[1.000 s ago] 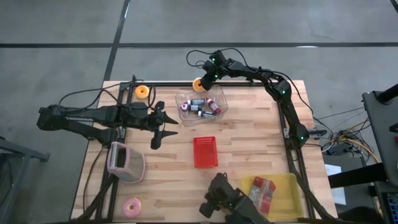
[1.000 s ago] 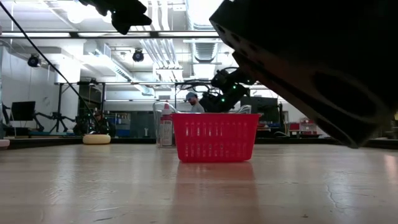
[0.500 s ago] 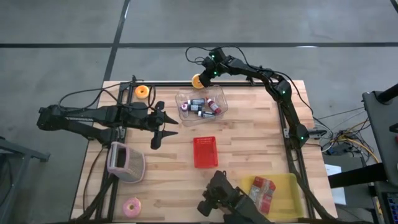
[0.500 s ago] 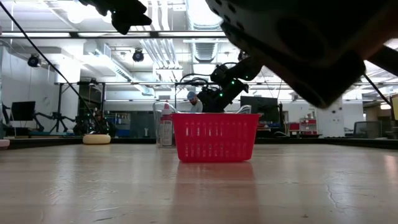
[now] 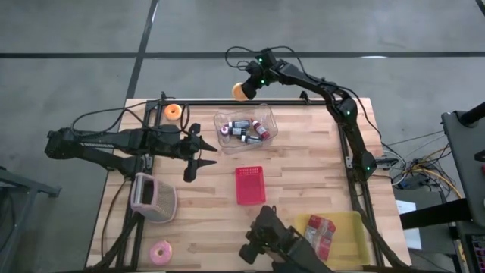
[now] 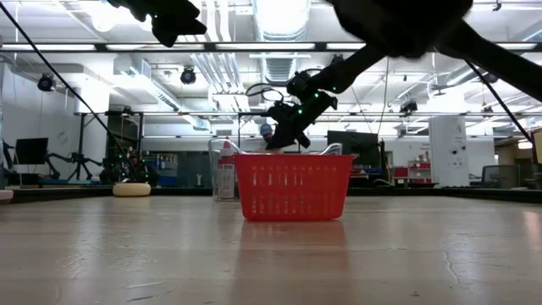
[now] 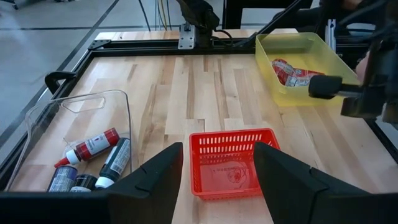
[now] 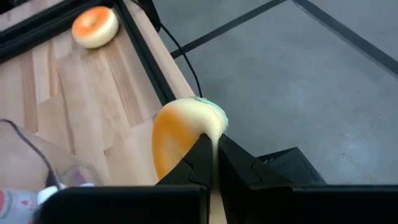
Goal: Pick & Place Food Item
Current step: Put the green donut into the red bin
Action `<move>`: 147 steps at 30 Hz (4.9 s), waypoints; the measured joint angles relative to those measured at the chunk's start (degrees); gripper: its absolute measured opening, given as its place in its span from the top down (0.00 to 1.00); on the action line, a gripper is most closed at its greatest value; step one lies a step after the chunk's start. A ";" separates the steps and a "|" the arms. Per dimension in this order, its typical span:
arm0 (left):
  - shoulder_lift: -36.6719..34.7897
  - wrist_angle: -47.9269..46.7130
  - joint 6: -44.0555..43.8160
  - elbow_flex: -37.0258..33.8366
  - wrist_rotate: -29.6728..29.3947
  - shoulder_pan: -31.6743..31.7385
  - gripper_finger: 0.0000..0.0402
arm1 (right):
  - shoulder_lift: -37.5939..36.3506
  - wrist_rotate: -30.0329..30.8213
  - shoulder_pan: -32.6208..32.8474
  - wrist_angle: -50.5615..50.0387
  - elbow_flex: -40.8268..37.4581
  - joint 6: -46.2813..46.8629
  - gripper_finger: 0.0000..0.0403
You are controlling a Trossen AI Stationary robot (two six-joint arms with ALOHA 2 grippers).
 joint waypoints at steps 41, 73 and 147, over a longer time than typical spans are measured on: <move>0.00 0.00 0.00 0.00 0.00 0.02 0.50 | -16.93 3.88 15.75 -28.13 0.93 0.31 0.98; 0.00 0.00 0.00 0.00 0.00 -0.02 0.50 | -18.96 10.34 35.72 -37.94 0.65 9.56 0.98; 0.00 0.02 0.00 0.00 0.00 0.02 0.50 | -18.87 26.18 47.58 -12.08 -28.36 17.35 0.88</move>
